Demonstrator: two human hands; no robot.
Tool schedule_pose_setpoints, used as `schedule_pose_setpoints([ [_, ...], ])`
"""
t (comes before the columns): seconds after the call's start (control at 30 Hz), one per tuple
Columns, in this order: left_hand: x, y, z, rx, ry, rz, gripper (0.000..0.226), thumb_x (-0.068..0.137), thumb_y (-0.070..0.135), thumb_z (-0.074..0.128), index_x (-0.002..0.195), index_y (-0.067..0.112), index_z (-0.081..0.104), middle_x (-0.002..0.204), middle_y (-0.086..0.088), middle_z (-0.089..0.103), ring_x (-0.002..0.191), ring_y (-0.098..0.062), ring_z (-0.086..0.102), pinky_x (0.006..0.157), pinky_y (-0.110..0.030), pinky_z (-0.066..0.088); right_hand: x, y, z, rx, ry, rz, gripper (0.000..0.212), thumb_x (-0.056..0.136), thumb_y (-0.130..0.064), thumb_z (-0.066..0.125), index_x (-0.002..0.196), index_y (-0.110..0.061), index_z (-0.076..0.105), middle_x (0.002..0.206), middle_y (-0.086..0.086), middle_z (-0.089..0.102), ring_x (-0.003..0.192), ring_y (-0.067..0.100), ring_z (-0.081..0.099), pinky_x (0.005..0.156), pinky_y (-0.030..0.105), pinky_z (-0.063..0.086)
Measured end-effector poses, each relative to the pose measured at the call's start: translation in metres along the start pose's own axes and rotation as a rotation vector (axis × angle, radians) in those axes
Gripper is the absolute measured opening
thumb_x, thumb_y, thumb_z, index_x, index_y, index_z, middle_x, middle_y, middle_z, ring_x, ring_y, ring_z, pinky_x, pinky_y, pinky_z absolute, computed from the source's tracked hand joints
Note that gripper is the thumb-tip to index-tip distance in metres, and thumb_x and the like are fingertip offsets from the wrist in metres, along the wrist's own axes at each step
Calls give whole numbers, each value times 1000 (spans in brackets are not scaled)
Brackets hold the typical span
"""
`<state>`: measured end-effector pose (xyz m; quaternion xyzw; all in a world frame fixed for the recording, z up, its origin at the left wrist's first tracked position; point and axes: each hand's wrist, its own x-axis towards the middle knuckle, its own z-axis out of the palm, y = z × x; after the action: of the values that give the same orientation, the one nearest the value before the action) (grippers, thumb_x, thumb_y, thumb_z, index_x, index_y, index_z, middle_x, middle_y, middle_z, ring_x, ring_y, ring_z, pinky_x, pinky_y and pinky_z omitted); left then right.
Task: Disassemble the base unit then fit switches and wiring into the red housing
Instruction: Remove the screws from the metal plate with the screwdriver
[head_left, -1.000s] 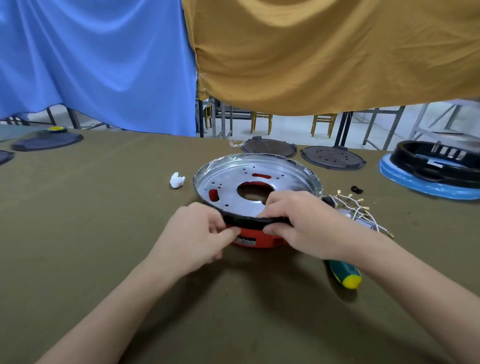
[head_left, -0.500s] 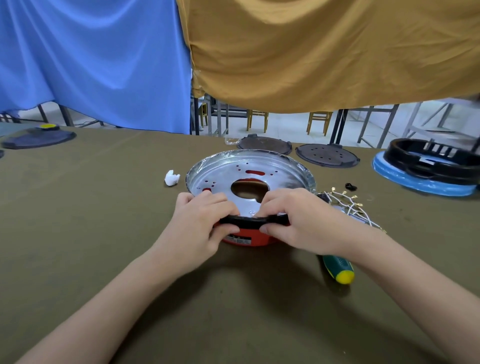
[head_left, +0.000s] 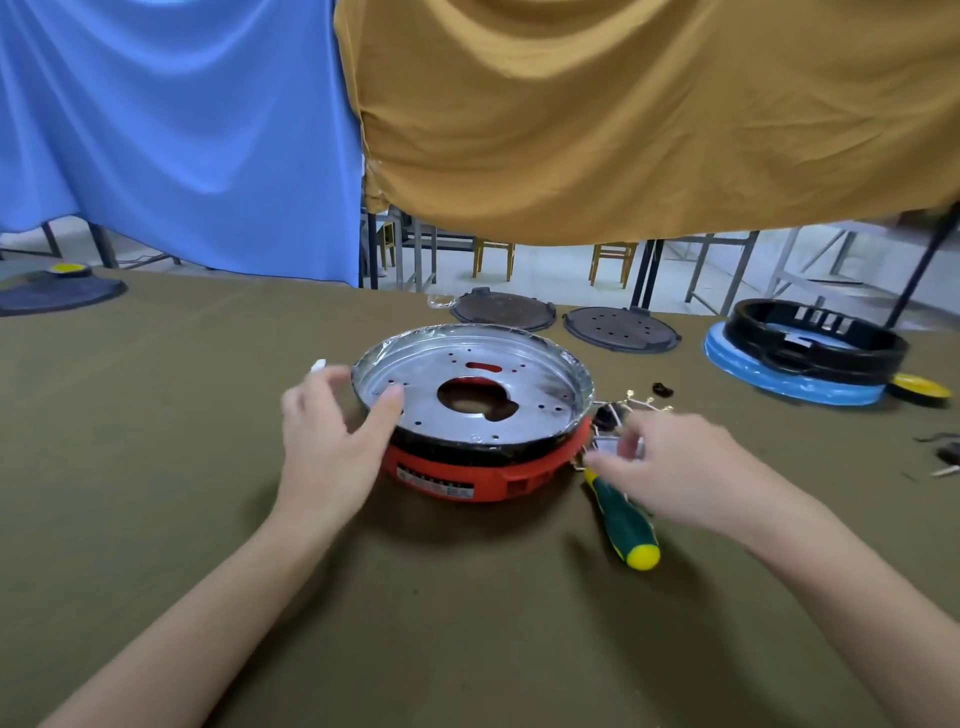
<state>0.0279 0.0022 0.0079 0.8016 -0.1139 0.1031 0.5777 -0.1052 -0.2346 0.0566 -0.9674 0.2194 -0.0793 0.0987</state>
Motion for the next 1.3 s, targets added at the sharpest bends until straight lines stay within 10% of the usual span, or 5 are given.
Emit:
schedule_pose_setpoints([
  [0.2, 3, 12, 13, -248, -198, -473, 51, 82, 43, 46, 129, 24, 48, 133, 5, 53, 121, -19, 49, 101, -40, 41, -15, 5, 18, 161, -304, 111, 33, 81, -46, 57, 91, -15, 50, 77, 2, 68, 52, 16, 70, 56, 28, 56],
  [0.4, 15, 38, 16, -545, -127, -618, 25, 91, 18, 45, 111, 24, 59, 106, -1, 68, 94, -20, 62, 66, -41, 51, -16, 10, 5, 498, -108, 196, 27, 86, -37, 50, 73, -13, 50, 45, -2, 57, 36, 10, 59, 36, 15, 38],
  [0.53, 21, 36, 11, -751, -142, -697, 16, 86, 10, 62, 101, 16, 59, 101, -15, 66, 94, -31, 67, 76, -51, 58, -12, 11, 6, 565, 25, 214, 27, 85, -40, 50, 85, -13, 58, 43, -4, 58, 37, 10, 54, 42, 20, 40],
  [0.8, 25, 12, 19, -886, -201, -404, 48, 89, 8, 69, 134, 4, 53, 114, -13, 73, 100, -26, 72, 78, -44, 62, -7, 10, 21, 963, 170, 233, 15, 90, -27, 47, 89, -19, 59, 59, -2, 56, 44, 12, 51, 49, 28, 43],
  [1.3, 21, 1, 19, -937, -329, -232, 74, 73, -2, 69, 142, 14, 48, 134, -22, 61, 120, -32, 62, 101, -45, 51, -22, 4, 24, 761, 453, -170, 16, 84, -24, 66, 76, -36, 73, 66, -20, 69, 55, 6, 57, 51, 14, 40],
])
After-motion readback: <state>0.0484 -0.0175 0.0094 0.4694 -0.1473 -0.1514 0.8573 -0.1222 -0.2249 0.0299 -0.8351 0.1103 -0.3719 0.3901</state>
